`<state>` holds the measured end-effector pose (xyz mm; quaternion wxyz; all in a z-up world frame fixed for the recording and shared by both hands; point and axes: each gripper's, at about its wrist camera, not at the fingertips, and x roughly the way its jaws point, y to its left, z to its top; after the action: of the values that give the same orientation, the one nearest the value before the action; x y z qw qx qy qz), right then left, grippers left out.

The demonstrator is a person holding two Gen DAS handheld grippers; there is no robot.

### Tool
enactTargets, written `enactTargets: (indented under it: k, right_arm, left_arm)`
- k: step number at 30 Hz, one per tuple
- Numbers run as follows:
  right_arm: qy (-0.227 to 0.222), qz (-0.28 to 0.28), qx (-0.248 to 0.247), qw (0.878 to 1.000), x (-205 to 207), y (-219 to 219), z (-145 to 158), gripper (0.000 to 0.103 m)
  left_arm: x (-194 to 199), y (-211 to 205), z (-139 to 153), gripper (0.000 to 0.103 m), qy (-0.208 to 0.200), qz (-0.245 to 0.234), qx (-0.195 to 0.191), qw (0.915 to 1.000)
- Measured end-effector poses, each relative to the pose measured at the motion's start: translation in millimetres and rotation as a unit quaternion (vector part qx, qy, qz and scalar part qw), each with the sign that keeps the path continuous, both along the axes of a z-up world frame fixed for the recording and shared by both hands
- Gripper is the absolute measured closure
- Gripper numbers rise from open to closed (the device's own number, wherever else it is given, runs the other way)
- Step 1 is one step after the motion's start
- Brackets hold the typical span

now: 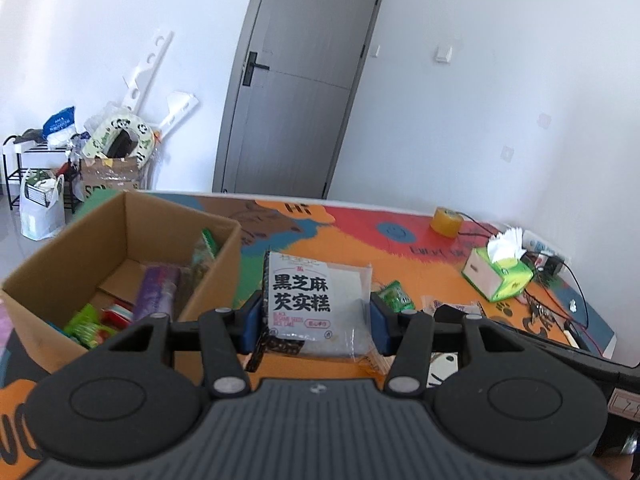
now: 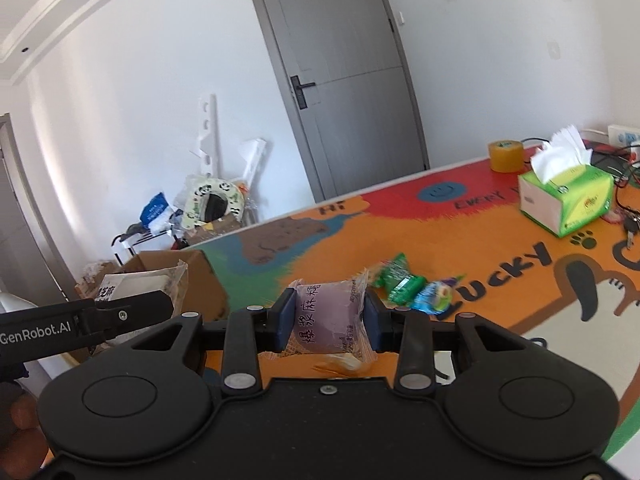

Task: Organize snacks
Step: 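Carry the sesame cake packet into the box and open the left gripper while the right carries its packet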

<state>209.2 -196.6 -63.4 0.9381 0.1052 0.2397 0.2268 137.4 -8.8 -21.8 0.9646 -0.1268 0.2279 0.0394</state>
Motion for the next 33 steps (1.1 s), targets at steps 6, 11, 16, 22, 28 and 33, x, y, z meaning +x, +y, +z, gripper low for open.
enactTargets:
  k: [6, 11, 16, 22, 28, 33]
  right_arm:
    - [-0.009, 0.014, 0.002, 1.0, -5.0, 15.1, 9.8, 0.067]
    - [-0.006, 0.025, 0.007, 1.0, -1.8, 29.0, 12.9, 0.067]
    - [-0.011, 0.041, 0.013, 0.999, -0.7, 45.9, 18.4, 0.067]
    - [-0.015, 0.06, 0.014, 0.998, 1.8, 69.1, 25.0, 0.067]
    - [-0.02, 0.078, 0.012, 0.997, 7.9, 91.3, 31.3, 0.066]
    - [-0.019, 0.097, 0.005, 0.995, 12.2, 114.9, 33.8, 0.067]
  left_arm:
    - [-11.9, 17.9, 9.4, 0.051, -0.011, 0.015, -0.001, 0.9998]
    - [-19.0, 34.5, 13.5, 0.051, -0.016, 0.033, 0.0, 0.9993]
    - [-22.0, 52.9, 15.8, 0.051, -0.016, 0.053, -0.003, 0.9985]
    - [-22.0, 77.8, 17.9, 0.051, -0.016, 0.071, -0.006, 0.9973]
    - [-15.6, 104.0, 16.6, 0.051, -0.011, 0.093, -0.008, 0.9956]
    - [-7.7, 124.5, 10.9, 0.051, 0.001, 0.105, -0.015, 0.9943]
